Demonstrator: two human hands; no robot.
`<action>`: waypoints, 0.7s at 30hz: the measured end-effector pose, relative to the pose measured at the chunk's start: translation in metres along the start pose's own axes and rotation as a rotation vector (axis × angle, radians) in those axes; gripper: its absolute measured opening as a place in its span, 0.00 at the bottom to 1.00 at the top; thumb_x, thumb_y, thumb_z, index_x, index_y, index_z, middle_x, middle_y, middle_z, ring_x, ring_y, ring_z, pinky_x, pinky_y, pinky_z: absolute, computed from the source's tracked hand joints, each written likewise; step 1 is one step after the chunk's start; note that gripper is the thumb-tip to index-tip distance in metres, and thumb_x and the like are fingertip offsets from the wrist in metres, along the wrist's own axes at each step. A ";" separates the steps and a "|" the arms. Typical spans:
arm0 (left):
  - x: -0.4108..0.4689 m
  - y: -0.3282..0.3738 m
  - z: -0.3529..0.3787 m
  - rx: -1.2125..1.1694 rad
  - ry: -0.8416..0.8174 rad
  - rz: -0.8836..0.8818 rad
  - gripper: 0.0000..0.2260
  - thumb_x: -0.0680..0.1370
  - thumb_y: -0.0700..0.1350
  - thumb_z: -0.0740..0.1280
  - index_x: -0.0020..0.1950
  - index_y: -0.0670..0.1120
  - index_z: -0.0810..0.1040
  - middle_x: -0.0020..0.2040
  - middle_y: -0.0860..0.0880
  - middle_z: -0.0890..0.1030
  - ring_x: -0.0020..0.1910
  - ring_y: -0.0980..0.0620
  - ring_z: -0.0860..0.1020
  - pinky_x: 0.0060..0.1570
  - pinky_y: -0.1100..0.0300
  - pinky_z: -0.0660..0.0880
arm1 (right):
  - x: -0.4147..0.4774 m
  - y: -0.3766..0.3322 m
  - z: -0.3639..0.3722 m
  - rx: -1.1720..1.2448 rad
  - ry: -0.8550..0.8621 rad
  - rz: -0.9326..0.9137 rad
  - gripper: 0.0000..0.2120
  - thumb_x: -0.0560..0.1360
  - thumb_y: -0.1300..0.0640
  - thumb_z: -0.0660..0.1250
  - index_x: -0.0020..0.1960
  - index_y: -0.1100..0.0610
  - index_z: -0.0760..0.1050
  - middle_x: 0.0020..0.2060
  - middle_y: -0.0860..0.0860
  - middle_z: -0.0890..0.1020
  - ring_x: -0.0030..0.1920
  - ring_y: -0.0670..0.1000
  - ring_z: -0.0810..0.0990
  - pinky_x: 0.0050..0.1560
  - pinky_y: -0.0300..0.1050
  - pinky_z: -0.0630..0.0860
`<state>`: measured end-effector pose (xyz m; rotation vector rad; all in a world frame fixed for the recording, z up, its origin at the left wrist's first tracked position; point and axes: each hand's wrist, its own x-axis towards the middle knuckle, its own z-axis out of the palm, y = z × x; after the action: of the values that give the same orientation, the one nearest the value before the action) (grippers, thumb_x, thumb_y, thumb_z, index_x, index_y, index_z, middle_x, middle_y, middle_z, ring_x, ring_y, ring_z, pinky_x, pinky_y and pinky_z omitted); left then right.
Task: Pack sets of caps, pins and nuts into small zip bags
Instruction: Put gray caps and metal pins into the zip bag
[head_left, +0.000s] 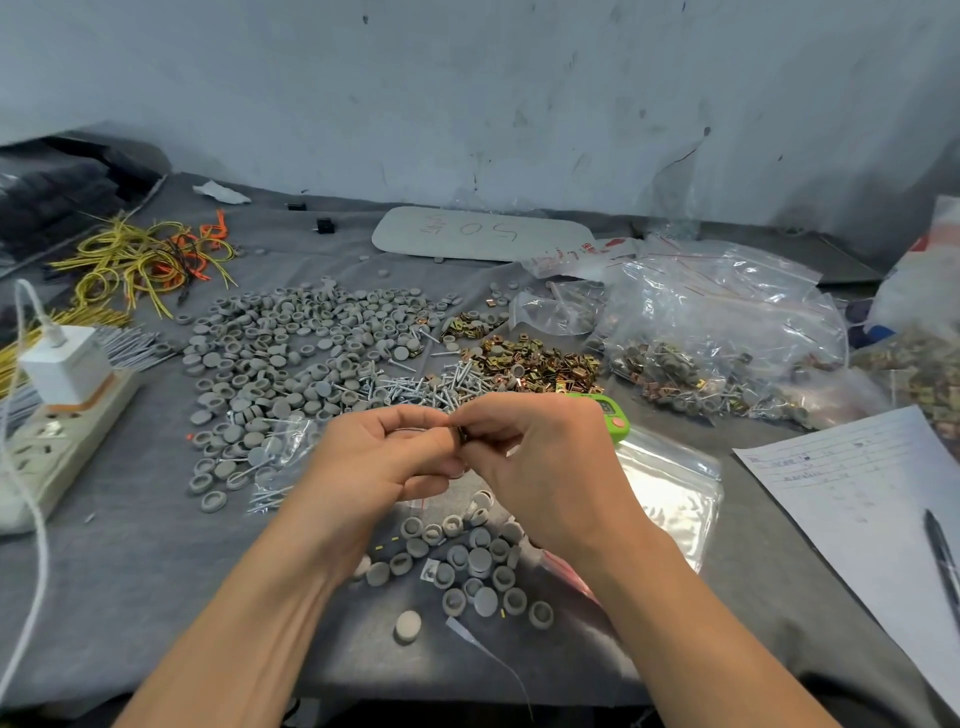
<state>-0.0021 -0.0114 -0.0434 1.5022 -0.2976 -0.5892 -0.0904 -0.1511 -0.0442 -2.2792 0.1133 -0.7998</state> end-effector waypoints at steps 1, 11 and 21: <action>0.000 -0.001 0.000 0.031 0.007 0.014 0.04 0.76 0.36 0.73 0.49 0.41 0.84 0.41 0.40 0.87 0.37 0.52 0.86 0.34 0.65 0.80 | 0.000 0.000 0.000 -0.008 -0.003 -0.003 0.12 0.70 0.65 0.76 0.49 0.51 0.87 0.39 0.43 0.88 0.41 0.43 0.85 0.50 0.48 0.83; -0.003 -0.002 0.004 0.233 0.070 0.144 0.07 0.64 0.44 0.70 0.39 0.47 0.86 0.36 0.42 0.85 0.33 0.52 0.80 0.35 0.57 0.77 | -0.007 -0.008 0.005 -0.101 -0.048 -0.079 0.08 0.73 0.64 0.75 0.48 0.53 0.87 0.37 0.46 0.86 0.37 0.46 0.83 0.40 0.46 0.79; 0.003 -0.004 0.005 0.179 0.070 0.184 0.07 0.61 0.43 0.67 0.35 0.43 0.84 0.29 0.47 0.78 0.29 0.54 0.74 0.28 0.64 0.70 | -0.005 -0.011 0.008 -0.076 -0.014 -0.090 0.04 0.74 0.63 0.74 0.43 0.55 0.85 0.34 0.47 0.84 0.34 0.48 0.80 0.38 0.46 0.78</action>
<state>-0.0027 -0.0170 -0.0474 1.6429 -0.4388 -0.3699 -0.0920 -0.1369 -0.0441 -2.3749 0.0351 -0.8381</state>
